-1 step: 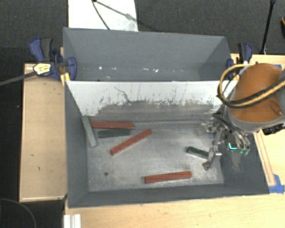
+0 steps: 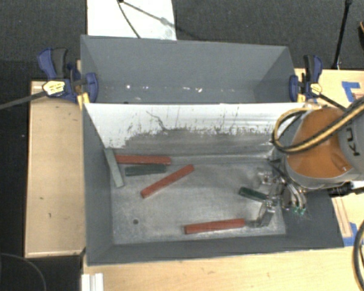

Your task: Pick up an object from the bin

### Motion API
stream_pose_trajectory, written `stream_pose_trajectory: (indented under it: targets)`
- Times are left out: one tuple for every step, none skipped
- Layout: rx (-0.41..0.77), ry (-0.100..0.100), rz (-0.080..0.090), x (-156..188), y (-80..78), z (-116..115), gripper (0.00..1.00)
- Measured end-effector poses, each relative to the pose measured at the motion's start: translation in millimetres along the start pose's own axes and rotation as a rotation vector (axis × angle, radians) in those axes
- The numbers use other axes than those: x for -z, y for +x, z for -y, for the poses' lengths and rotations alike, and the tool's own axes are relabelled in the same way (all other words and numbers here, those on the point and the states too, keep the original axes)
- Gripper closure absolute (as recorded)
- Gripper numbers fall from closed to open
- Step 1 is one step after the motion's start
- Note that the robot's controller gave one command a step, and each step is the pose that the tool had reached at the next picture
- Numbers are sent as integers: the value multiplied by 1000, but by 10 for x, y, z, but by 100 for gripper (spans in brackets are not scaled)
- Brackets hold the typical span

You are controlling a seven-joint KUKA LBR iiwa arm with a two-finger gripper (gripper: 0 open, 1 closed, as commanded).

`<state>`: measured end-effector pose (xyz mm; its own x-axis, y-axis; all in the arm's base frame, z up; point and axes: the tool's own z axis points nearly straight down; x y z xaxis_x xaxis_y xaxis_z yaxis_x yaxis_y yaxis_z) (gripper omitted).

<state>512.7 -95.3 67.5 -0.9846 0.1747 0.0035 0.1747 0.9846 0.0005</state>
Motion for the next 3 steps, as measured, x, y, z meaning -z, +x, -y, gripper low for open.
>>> stream_pose_trajectory:
  targets:
    - [-144,0,10,31,-128,209,0]
    - [-139,1,11,34,-138,208,0]
    - [-132,1,13,38,-149,208,0]
